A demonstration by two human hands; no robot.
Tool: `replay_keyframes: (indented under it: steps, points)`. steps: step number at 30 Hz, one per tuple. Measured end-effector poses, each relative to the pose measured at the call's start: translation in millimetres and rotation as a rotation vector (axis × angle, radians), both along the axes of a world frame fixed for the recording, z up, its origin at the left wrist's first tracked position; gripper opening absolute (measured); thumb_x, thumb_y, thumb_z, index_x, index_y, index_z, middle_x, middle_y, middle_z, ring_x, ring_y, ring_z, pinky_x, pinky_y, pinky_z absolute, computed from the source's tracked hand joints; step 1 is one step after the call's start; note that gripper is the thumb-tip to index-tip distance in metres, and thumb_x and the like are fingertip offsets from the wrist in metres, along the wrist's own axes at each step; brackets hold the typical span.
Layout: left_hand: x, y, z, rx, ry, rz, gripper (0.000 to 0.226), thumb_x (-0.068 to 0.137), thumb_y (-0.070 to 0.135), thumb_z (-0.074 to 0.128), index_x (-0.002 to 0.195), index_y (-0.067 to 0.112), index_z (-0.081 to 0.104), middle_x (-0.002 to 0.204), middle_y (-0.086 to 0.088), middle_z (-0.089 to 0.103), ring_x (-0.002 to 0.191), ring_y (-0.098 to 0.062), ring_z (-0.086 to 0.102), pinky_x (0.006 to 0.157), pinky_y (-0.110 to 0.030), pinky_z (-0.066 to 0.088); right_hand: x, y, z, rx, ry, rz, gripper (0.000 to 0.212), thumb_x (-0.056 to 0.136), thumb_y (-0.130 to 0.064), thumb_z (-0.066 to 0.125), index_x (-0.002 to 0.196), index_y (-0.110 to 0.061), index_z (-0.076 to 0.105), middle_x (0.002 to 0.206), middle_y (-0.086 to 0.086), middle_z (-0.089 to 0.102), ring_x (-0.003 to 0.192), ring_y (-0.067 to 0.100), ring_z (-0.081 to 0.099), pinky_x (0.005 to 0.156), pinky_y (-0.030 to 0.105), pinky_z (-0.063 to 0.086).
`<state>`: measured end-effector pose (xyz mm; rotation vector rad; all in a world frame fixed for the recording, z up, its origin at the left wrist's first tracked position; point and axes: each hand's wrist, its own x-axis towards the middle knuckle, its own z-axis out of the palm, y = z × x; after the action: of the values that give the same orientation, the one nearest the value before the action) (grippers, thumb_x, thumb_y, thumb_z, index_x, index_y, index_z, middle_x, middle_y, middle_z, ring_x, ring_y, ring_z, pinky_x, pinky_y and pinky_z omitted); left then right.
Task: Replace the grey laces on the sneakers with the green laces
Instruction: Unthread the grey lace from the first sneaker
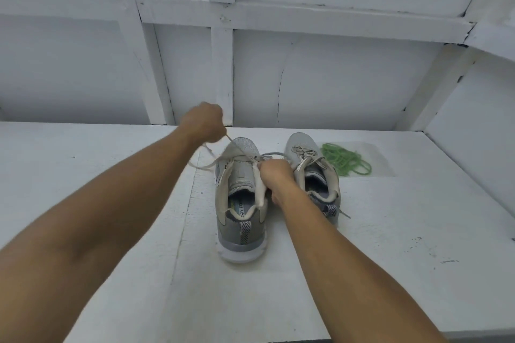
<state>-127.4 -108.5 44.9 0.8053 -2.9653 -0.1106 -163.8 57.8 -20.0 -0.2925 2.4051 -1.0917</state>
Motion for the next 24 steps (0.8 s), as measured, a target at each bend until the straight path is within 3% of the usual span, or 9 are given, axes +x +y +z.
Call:
replay_keyframes:
  steps: [3,6,11,16,18,20,22,24]
  points:
    - [4.8,-11.0,5.7,0.006,-0.004,0.053,0.033,0.085,0.022,0.065,0.115,0.008,0.060,0.117,-0.015,0.059,0.100,-0.034,0.060,0.082,-0.038,0.052,-0.1,-1.3,-2.0,-0.079,-0.020,-0.061,0.031,0.098,-0.011,0.044,0.121,0.002,0.060,0.126,0.019,0.060,0.109,0.026,0.058,0.077,0.031,0.046]
    - [2.3,13.8,-5.2,0.162,-0.067,-0.100,0.048,0.083,0.035,0.073,0.124,0.015,0.056,0.126,-0.010,0.057,0.112,-0.029,0.055,0.088,-0.034,0.045,-0.9,-3.7,-5.2,-0.103,-0.018,-0.097,0.028,0.096,-0.011,0.046,0.115,0.002,0.062,0.122,0.020,0.062,0.114,0.032,0.058,0.091,0.039,0.048]
    - [-6.0,48.7,-32.8,0.229,-0.160,-0.218,0.022,0.086,0.033,0.066,0.100,0.017,0.073,0.105,-0.007,0.069,0.094,-0.022,0.060,0.076,-0.029,0.047,4.1,-1.1,-3.4,-0.113,-0.009,-0.103,0.023,0.096,-0.011,0.047,0.108,0.000,0.064,0.112,0.016,0.065,0.099,0.028,0.059,0.073,0.032,0.042]
    - [-5.1,43.6,-36.9,0.289,-0.106,-0.176,0.023,0.091,0.028,0.061,0.107,0.016,0.072,0.111,-0.007,0.068,0.097,-0.023,0.058,0.082,-0.029,0.047,0.2,-5.2,16.1,-0.114,-0.047,-0.028,0.023,0.094,-0.028,0.050,0.101,-0.007,0.058,0.098,0.014,0.063,0.087,0.029,0.060,0.063,0.033,0.050]
    - [-3.3,41.5,-40.5,0.345,-0.076,-0.151,0.023,0.089,0.030,0.063,0.105,0.016,0.073,0.109,-0.006,0.068,0.094,-0.021,0.057,0.079,-0.028,0.045,-7.9,-6.6,32.4,-0.034,0.101,0.072,0.020,0.095,-0.025,0.050,0.092,-0.006,0.056,0.092,0.015,0.062,0.089,0.034,0.065,0.068,0.037,0.053]
    - [-1.4,40.7,-43.8,0.395,-0.036,-0.119,0.020,0.087,0.030,0.065,0.100,0.017,0.073,0.106,-0.005,0.068,0.092,-0.020,0.055,0.077,-0.027,0.043,-16.4,-5.2,46.2,0.027,0.291,0.161,0.014,0.091,-0.009,0.048,0.084,-0.009,0.059,0.090,0.015,0.064,0.091,0.034,0.066,0.073,0.035,0.051]
    - [-0.1,39.9,-45.7,0.420,-0.015,-0.097,0.019,0.087,0.029,0.065,0.099,0.018,0.073,0.106,-0.006,0.068,0.092,-0.019,0.054,0.077,-0.027,0.042,-22.5,-1.8,50.7,0.061,0.384,0.249,0.024,0.088,0.000,0.047,0.086,-0.013,0.068,0.098,0.009,0.069,0.090,0.025,0.063,0.074,0.027,0.047]
    - [0.5,39.9,-47.2,0.436,-0.001,-0.083,0.018,0.086,0.029,0.065,0.100,0.019,0.073,0.107,-0.005,0.068,0.092,-0.019,0.053,0.077,-0.026,0.041,-26.6,0.9,47.9,0.136,0.417,0.363,0.020,0.088,-0.003,0.057,0.092,-0.016,0.072,0.102,0.004,0.071,0.093,0.020,0.063,0.077,0.025,0.047]
